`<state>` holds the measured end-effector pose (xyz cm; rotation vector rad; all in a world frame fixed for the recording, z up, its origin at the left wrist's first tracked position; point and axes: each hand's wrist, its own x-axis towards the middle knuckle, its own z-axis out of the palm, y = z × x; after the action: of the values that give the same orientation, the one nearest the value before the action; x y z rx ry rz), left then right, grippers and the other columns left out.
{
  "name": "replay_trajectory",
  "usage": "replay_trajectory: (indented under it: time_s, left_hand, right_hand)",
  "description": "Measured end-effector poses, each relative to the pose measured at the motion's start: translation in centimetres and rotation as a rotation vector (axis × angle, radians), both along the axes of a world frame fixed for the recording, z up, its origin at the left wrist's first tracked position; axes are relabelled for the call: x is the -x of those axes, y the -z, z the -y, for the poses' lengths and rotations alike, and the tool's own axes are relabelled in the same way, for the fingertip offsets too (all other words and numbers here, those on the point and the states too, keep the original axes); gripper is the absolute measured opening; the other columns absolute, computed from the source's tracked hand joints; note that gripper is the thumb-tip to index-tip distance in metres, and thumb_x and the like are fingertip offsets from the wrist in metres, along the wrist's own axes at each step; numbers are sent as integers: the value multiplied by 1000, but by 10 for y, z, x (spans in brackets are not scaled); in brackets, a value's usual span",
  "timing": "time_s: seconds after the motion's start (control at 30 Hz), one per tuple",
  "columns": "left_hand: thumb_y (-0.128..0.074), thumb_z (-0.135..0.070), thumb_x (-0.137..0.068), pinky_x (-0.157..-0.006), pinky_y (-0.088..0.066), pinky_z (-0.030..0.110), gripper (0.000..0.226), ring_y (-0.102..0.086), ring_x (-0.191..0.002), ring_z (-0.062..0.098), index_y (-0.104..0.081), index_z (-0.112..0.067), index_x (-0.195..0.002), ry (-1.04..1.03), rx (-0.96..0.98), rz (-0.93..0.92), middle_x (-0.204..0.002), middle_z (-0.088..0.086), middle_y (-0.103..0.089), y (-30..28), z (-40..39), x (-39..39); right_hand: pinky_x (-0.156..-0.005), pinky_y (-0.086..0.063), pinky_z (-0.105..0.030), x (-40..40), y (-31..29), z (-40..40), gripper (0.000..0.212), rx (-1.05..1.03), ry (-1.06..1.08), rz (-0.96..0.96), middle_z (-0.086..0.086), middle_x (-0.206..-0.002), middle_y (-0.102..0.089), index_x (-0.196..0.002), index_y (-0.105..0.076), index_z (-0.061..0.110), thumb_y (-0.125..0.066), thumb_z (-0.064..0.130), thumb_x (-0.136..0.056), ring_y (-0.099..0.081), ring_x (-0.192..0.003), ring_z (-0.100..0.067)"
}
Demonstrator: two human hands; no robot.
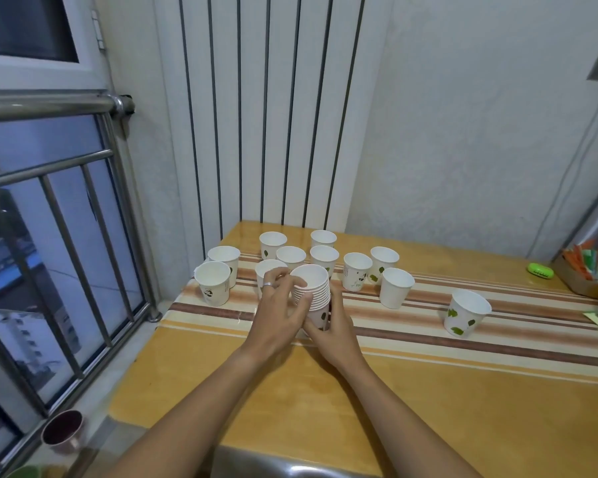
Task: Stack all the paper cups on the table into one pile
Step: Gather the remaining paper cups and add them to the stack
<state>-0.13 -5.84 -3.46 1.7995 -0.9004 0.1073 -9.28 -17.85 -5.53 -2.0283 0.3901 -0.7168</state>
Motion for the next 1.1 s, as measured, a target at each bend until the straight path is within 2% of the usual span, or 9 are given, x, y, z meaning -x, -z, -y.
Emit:
replay_trajectory:
  time_s: [0.07,0.17,0.27,0.4,0.5,0.57,0.7,0.9,1.1]
  left_hand:
    - [-60,-40,-99,-115,-44,37,37,-32,-135,-21,-63,-24,-132,-34,82,33,-147,-4,-36,2,-4,-1]
    - [-67,-15,-95,-117,-42,42,45,-40,-134,6,-57,-13,-139,-284,192,97,-149,5,-38,5,-13,-9]
    - [-71,2,-82,-116,-36,52,65,-37,-137,26,-48,-5,-142,-599,179,11,-153,17,-35,9,-25,-24]
    - [-82,-10,-81,-118,-36,62,87,-39,-143,50,-33,-4,-154,-758,30,-131,-162,24,-28,25,-42,-50]
    - [-90,-22,-82,-121,-33,59,106,-38,-150,48,-23,-8,-163,-727,-1,-236,-168,23,-27,33,-50,-67]
    - [-91,-25,-83,-120,-34,59,110,-41,-150,45,-19,-12,-165,-705,25,-275,-166,23,-38,34,-52,-74]
    - [-89,-24,-87,-114,-43,57,101,-51,-143,44,-23,-11,-163,-702,80,-298,-156,22,-54,29,-53,-83]
    - [-81,-33,-93,-102,-51,56,62,-58,-125,43,-47,-11,-140,-704,93,-272,-134,19,-61,24,-51,-85]
    - [-75,-31,-91,-107,-46,56,65,-53,-129,42,-45,-12,-145,-713,127,-138,-137,18,-59,22,-43,-59]
  right_hand:
    - [-103,-55,-43,-2,0,0,75,0,-2,-16,19,-142,-61,-150,-36,41,-79,34,-88,-60,-130,-6]
    - [-104,-55,-45,-5,1,1,77,-7,0,-37,19,-144,-59,-152,-34,42,-76,38,-87,-59,-131,-7]
    - [-103,-55,-42,-6,3,2,75,-13,14,-40,22,-142,-59,-152,-34,41,-76,35,-91,-59,-129,-3]
    - [-100,-55,-35,-7,5,0,78,-5,19,-46,27,-141,-57,-154,-30,43,-77,32,-93,-57,-127,2]
    - [-101,-55,-36,-7,5,-1,79,-1,15,-50,22,-144,-56,-154,-29,43,-77,36,-92,-56,-129,-3]
    - [-103,-55,-39,-6,6,-1,79,5,12,-50,20,-146,-56,-154,-29,42,-77,38,-92,-56,-131,-5]
    - [-106,-54,-45,-7,7,-1,81,11,9,-55,17,-150,-54,-156,-28,42,-77,42,-91,-53,-136,-9]
    - [-108,-53,-44,-7,8,0,82,34,13,-57,16,-153,-51,-157,-27,41,-77,37,-92,-51,-138,-10]
    - [-108,-51,-49,-7,10,-2,87,67,27,-55,15,-156,-49,-156,-22,47,-76,35,-89,-50,-142,-16]
